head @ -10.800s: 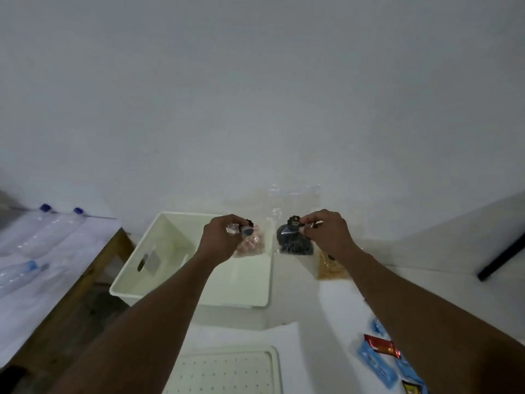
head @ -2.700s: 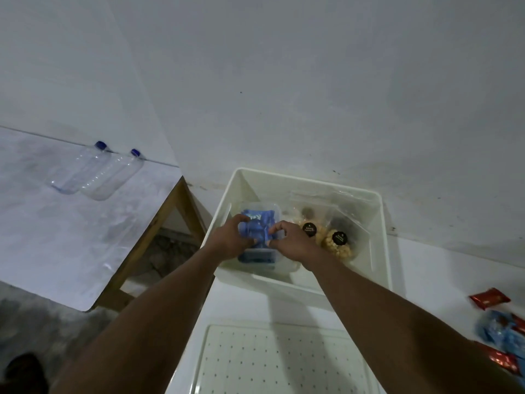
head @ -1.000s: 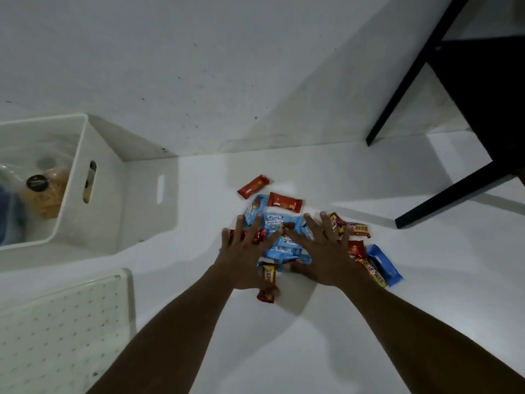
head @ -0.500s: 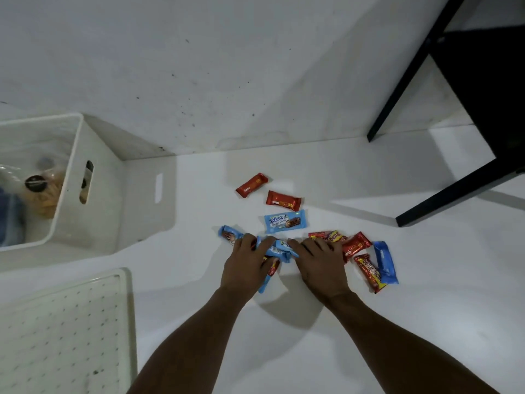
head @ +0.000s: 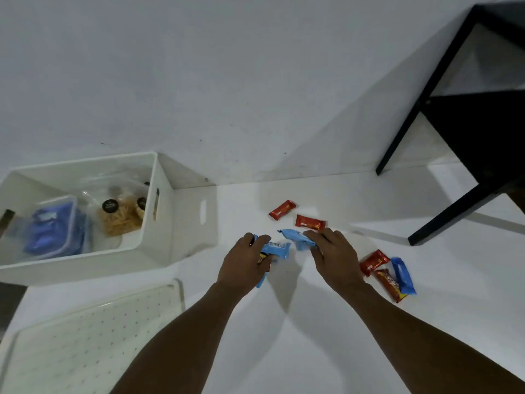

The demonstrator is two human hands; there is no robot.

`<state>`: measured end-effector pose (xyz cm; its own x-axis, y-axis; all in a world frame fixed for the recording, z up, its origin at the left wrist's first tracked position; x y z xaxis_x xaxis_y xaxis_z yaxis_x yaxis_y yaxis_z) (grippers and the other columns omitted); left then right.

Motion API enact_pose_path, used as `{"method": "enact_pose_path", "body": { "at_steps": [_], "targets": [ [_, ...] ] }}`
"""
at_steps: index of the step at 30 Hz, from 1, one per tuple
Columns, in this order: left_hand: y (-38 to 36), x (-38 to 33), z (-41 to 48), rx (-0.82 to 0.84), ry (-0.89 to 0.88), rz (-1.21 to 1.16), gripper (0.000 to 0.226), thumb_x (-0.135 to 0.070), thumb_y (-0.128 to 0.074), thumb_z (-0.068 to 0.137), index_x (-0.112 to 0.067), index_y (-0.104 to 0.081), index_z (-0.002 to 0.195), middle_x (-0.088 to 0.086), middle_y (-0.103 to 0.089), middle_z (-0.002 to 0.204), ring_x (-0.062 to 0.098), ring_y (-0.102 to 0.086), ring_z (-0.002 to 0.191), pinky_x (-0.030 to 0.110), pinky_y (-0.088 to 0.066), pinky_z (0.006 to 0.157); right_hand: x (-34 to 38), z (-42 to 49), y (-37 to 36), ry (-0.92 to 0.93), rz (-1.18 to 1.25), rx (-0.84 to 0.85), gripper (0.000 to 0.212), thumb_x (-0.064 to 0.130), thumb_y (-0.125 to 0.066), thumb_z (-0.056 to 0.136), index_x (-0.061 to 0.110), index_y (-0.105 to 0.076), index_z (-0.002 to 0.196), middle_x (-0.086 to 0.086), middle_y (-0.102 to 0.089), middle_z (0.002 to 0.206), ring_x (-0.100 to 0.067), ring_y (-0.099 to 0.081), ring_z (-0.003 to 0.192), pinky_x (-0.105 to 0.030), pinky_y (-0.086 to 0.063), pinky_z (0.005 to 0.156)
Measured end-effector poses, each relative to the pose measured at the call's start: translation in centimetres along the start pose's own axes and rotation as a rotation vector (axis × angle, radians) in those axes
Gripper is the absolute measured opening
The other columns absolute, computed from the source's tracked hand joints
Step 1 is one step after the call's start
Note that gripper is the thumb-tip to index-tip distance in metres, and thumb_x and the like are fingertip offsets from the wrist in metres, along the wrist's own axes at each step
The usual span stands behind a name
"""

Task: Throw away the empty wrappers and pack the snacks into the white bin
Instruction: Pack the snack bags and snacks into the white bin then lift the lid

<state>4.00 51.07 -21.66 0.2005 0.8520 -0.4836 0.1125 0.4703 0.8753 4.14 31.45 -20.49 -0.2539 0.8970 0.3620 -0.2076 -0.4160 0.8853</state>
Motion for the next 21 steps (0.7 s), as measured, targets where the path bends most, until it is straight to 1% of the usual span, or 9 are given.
{"method": "enact_pose_path", "body": {
  "at_steps": [3,5,10,12,14,16,18,20,21],
  "targets": [
    [6.7,1.3,0.2,-0.119,-0.038,0.015,0.041,-0.038,-0.063,0.092,-0.021,-0.059,0.129,0.004,-0.059,0.106,0.023,-0.06,0.091,0.03,-0.049,0.072,5.3,3.1,2.1,0.034,0.056,-0.061,0.033,0.012,-0.062,0.085,0.013,-0.068,0.117,-0.005,-0.068,0.098,-0.027,-0.06,0.079,-0.036,-0.053,0.065],
    [11.9,3.2,0.1,-0.205,-0.031,0.045,0.042,-0.039,-0.065,0.09,-0.021,-0.06,0.128,0.004,-0.06,0.104,0.023,-0.061,0.089,0.03,-0.05,0.07,10.0,5.9,3.1,0.073,0.092,-0.075,0.031,0.012,-0.062,0.087,0.014,-0.067,0.117,-0.005,-0.066,0.094,-0.026,-0.059,0.076,-0.036,-0.051,0.064],
    [24.9,11.8,-2.5,-0.366,0.032,0.099,0.042,-0.034,-0.071,0.086,-0.02,-0.063,0.125,0.005,-0.061,0.103,0.027,-0.062,0.087,0.032,-0.047,0.067,23.5,12.6,3.0,0.152,0.209,-0.04,0.029,0.018,-0.061,0.09,0.02,-0.068,0.118,-0.003,-0.062,0.089,-0.024,-0.059,0.077,-0.036,-0.05,0.064],
    [28.1,16.7,-4.2,-0.347,0.114,0.103,0.042,-0.031,-0.071,0.086,-0.021,-0.063,0.126,0.006,-0.062,0.108,0.028,-0.063,0.094,0.035,-0.049,0.072,28.7,14.2,1.7,0.158,0.246,0.013,0.029,0.018,-0.059,0.09,0.024,-0.069,0.117,-0.001,-0.06,0.088,-0.023,-0.058,0.077,-0.037,-0.05,0.064],
    [29.9,21.9,-6.0,-0.298,0.209,0.099,0.041,-0.027,-0.07,0.084,-0.022,-0.064,0.124,0.006,-0.063,0.109,0.029,-0.063,0.099,0.037,-0.05,0.078,33.4,15.0,-0.7,0.173,0.233,0.116,0.025,0.02,-0.056,0.091,0.025,-0.069,0.112,-0.002,-0.059,0.089,-0.024,-0.059,0.08,-0.038,-0.05,0.066],
    [30.7,26.4,-7.5,-0.273,0.298,0.076,0.034,-0.024,-0.07,0.081,-0.021,-0.067,0.114,0.008,-0.066,0.104,0.03,-0.064,0.098,0.038,-0.05,0.081,37.1,15.2,-4.0,0.168,0.181,0.243,0.021,0.025,-0.055,0.091,0.022,-0.069,0.107,-0.005,-0.058,0.092,-0.028,-0.061,0.087,-0.038,-0.05,0.069],
    [30.6,29.4,-8.3,-0.257,0.364,0.009,0.026,-0.02,-0.072,0.078,-0.017,-0.07,0.104,0.008,-0.072,0.096,0.03,-0.067,0.095,0.037,-0.051,0.08,39.4,15.0,-6.9,0.132,0.13,0.347,0.018,0.027,-0.056,0.09,0.018,-0.069,0.099,-0.006,-0.059,0.094,-0.03,-0.061,0.091,-0.035,-0.045,0.067],
    [29.8,31.3,-8.2,-0.231,0.407,-0.049,0.025,-0.019,-0.074,0.078,-0.015,-0.07,0.103,0.008,-0.074,0.094,0.029,-0.068,0.094,0.034,-0.05,0.078,41.0,15.1,-9.4,0.103,0.098,0.415,0.01,0.025,-0.057,0.086,0.02,-0.064,0.082,-0.002,-0.055,0.085,-0.029,-0.059,0.083,-0.031,-0.038,0.062],
    [29.4,31.8,-7.9,-0.221,0.415,-0.07,0.025,-0.02,-0.075,0.079,-0.014,-0.069,0.103,0.008,-0.074,0.094,0.028,-0.068,0.094,0.032,-0.048,0.076,41.6,15.1,-10.5,0.099,0.097,0.448,0.01,0.024,-0.058,0.083,0.022,-0.058,0.074,0.001,-0.052,0.079,-0.026,-0.056,0.077,-0.029,-0.036,0.061]
  ]
}}
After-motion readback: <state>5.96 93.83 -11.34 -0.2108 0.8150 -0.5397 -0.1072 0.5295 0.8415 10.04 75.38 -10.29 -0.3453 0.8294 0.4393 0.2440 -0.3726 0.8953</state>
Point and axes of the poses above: each hand's wrist, its own z-axis towards the middle knuckle, its own y-axis out of the back of the hand, x = y × z, the point moved 10 cm from there along z, towards the middle knuckle
